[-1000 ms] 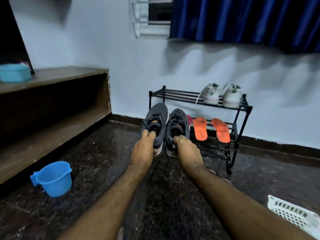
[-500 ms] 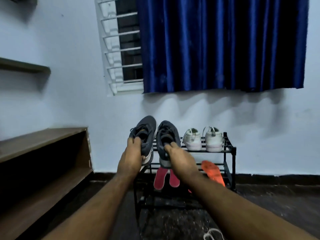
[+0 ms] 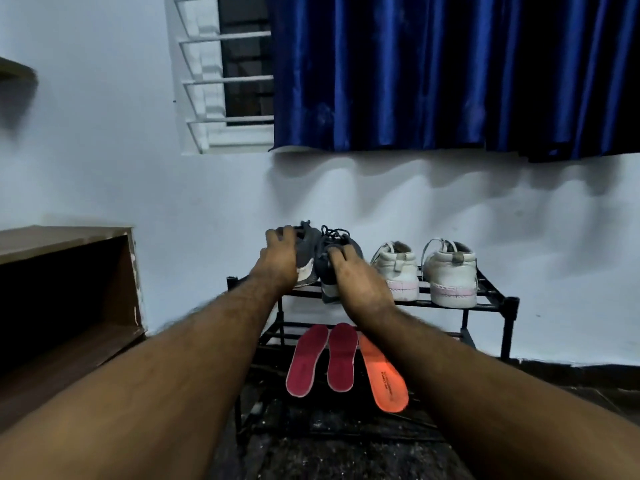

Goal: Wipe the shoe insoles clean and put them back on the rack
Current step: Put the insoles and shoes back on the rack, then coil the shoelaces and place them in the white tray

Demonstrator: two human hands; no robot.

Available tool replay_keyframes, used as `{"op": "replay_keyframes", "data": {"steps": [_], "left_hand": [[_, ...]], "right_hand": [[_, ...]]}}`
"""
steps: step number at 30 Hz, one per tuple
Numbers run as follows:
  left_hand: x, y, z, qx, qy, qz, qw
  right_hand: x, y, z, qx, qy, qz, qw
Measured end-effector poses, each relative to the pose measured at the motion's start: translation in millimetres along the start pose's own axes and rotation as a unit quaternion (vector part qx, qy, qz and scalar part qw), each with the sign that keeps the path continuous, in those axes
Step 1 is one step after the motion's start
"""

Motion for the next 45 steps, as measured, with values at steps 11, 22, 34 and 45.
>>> {"op": "replay_keyframes", "data": {"steps": [11, 22, 34, 45], "left_hand": [[7, 1, 30, -0.067, -0.032, -0.137, 0.988], [39, -2, 91, -0.055, -0.012, -0.114, 0.992], [128, 24, 225, -0.052, 0.018, -0.053, 0.997], [157, -48, 367, -0.139, -0.042, -0.067, 0.987]], "right_hand": [[-9, -27, 38, -0.086, -0.017, 0.049, 0.995], [-15, 18, 55, -0.128, -0.050, 0.079, 0.987], [-7, 93, 185, -0.108, -0.096, -0.005, 0.990], [37, 69, 358, -0.181, -0.135, 0.042, 0.973]]}}
Point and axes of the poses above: each hand's wrist, its own z-axis away from the middle knuckle, its own y-axis out of the back of the hand, x = y × z, the point moved 3 cm from there along -z, towards the middle knuckle, and after that the axes turned 1 degree about -y, right-handed, at the moved point
